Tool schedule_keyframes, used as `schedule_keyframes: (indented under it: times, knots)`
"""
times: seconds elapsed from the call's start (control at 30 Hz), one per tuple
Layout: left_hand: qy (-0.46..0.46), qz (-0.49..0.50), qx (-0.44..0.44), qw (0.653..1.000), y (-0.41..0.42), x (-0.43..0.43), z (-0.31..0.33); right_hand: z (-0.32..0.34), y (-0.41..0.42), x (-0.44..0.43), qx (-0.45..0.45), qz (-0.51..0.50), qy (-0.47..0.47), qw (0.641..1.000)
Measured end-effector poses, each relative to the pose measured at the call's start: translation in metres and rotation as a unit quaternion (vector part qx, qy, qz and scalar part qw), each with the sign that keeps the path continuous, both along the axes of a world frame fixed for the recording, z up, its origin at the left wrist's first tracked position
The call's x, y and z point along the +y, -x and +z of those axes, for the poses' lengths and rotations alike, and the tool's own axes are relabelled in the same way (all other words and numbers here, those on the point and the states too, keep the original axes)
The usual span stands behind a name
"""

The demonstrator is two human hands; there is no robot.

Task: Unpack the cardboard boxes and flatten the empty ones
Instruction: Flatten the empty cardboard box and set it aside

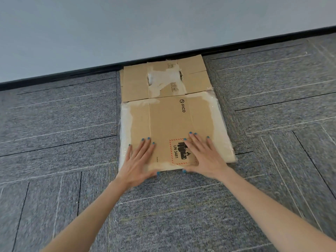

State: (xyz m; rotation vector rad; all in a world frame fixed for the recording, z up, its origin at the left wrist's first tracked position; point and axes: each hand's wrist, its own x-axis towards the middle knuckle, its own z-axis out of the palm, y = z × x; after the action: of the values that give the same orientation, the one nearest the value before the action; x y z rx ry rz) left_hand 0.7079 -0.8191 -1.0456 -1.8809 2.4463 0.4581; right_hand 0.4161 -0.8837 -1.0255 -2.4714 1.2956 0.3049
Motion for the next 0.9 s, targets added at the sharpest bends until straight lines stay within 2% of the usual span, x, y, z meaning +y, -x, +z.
schedule_keyframes:
  times: [0.1, 0.27, 0.53, 0.67, 0.9]
  knots:
    - [0.002, -0.039, -0.039, 0.998, 0.001, 0.002, 0.0, -0.006, 0.007, -0.001, 0.025, 0.04, 0.028, 0.999]
    - [0.025, -0.031, -0.082, 0.996, 0.006, 0.0, -0.007, 0.004, 0.013, -0.015, 0.055, 0.078, 0.042, 0.995]
    - [-0.033, -0.001, -0.112, 0.993, 0.015, 0.001, 0.007, 0.026, -0.012, 0.007, 0.1, 0.035, 0.052, 0.993]
    - [-0.065, 0.006, -0.159, 0.985, 0.031, 0.013, 0.055, 0.068, -0.024, 0.029, 0.061, 0.037, 0.065, 0.995]
    - [-0.069, 0.043, -0.117, 0.99, 0.063, 0.062, 0.189, 0.2, -0.018, 0.084, 0.008, -0.005, 0.088, 0.996]
